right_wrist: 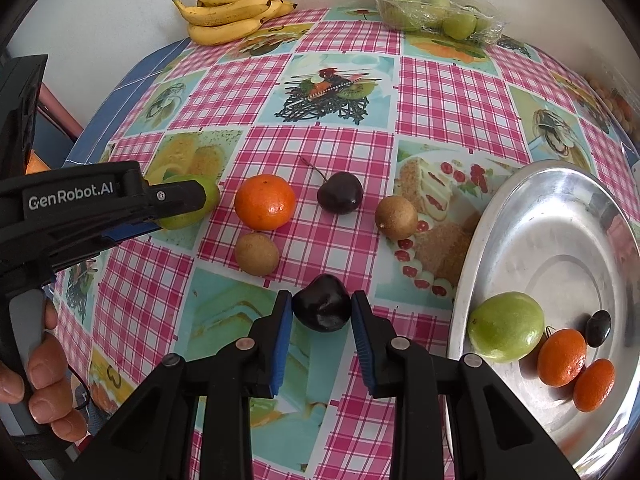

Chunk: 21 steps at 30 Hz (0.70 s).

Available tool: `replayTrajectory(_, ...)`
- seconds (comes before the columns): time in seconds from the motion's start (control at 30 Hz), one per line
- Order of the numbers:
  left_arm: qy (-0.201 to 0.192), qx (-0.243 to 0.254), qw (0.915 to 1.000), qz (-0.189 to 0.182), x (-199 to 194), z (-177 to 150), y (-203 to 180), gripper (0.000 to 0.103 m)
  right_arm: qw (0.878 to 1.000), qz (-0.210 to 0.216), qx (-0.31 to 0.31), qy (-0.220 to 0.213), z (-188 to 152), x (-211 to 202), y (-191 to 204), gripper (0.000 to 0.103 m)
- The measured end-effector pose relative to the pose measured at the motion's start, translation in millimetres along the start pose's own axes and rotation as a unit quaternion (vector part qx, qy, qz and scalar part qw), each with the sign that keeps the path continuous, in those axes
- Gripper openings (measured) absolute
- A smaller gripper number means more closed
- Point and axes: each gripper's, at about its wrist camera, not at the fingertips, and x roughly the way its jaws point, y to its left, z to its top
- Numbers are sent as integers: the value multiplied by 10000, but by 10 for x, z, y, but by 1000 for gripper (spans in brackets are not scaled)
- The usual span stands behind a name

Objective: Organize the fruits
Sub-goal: 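Lower the left tool around the green fruit while the right tool straddles the dark cherry, then close the left tool on the green fruit while the right tool grasps the dark cherry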

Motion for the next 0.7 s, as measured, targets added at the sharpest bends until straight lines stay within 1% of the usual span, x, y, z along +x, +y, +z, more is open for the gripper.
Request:
replayTrajectory(0.3,28,-24,10000,-12,-74,-7,22,40,9999,108,66,-70,-4,-125,-11,31)
replayTrajectory(0.7,-295,-29,9993,-213,-323,18,-36,40,9986,369,278,-259,11,-347,-73,31)
